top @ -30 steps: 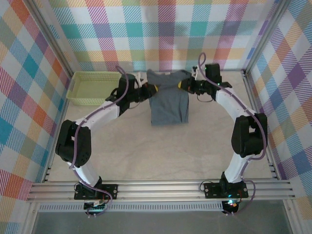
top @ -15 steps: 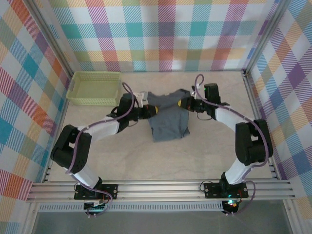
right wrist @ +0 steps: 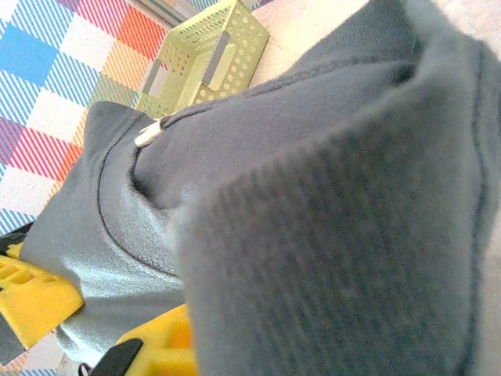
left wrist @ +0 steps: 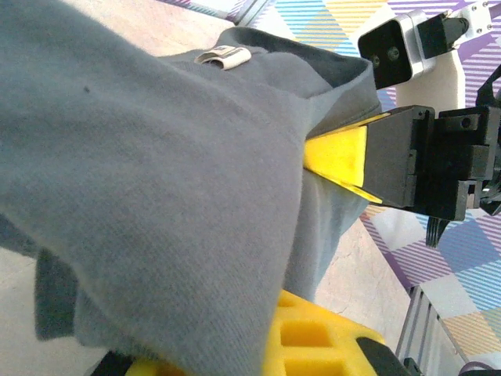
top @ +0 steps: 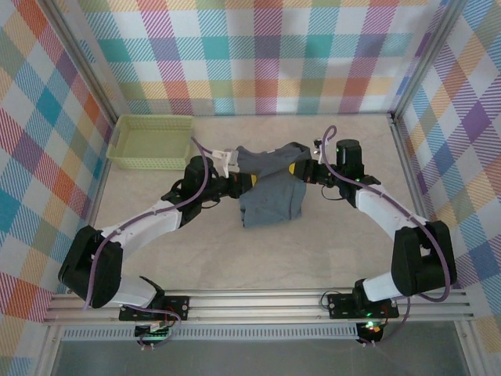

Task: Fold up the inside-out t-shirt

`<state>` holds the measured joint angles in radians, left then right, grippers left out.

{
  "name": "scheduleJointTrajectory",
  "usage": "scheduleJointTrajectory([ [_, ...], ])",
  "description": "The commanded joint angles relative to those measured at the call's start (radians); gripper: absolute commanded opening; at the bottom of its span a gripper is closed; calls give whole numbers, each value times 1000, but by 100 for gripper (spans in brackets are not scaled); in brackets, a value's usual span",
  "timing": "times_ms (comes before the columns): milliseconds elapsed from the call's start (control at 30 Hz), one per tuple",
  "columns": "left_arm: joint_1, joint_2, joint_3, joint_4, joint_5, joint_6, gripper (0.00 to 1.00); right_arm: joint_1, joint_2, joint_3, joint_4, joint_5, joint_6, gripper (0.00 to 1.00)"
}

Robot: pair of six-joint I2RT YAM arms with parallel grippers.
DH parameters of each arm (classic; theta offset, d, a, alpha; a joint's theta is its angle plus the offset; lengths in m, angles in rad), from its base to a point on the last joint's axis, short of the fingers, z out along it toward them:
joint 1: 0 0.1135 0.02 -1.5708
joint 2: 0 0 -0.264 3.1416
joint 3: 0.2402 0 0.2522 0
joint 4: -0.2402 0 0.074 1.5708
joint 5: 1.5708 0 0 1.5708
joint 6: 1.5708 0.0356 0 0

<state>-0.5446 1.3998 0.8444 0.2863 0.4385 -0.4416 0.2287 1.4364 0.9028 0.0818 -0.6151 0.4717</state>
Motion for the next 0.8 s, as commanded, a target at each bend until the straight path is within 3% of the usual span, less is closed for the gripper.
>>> scheduleJointTrajectory([
  [0, 50, 13, 82, -56, 23, 53, 0, -21, 45, 84, 37, 31, -10, 0],
  [200, 120, 207, 358, -242, 133, 154, 0, -28, 158, 154, 206, -22, -157, 5],
  [267, 122, 274, 459, -327, 113, 235, 0, -34, 206, 198, 240, -32, -218, 8],
  [433, 147, 394, 656, -439, 185, 373, 0, -80, 320, 274, 414, -182, -250, 8],
  [500, 166, 442, 736, -482, 208, 417, 0, -89, 364, 332, 400, -224, -289, 8],
  [533, 177, 465, 752, -466, 252, 455, 0, -93, 387, 366, 377, -247, -326, 8],
  [600, 205, 473, 682, -259, 440, 567, 0, -98, 431, 421, 353, -273, -394, 8],
  [667, 215, 467, 639, -120, 417, 621, 0, -111, 469, 456, 384, -293, -422, 7],
  [767, 235, 581, 845, -341, 440, 754, 0, -135, 546, 519, 470, -321, -420, 6],
])
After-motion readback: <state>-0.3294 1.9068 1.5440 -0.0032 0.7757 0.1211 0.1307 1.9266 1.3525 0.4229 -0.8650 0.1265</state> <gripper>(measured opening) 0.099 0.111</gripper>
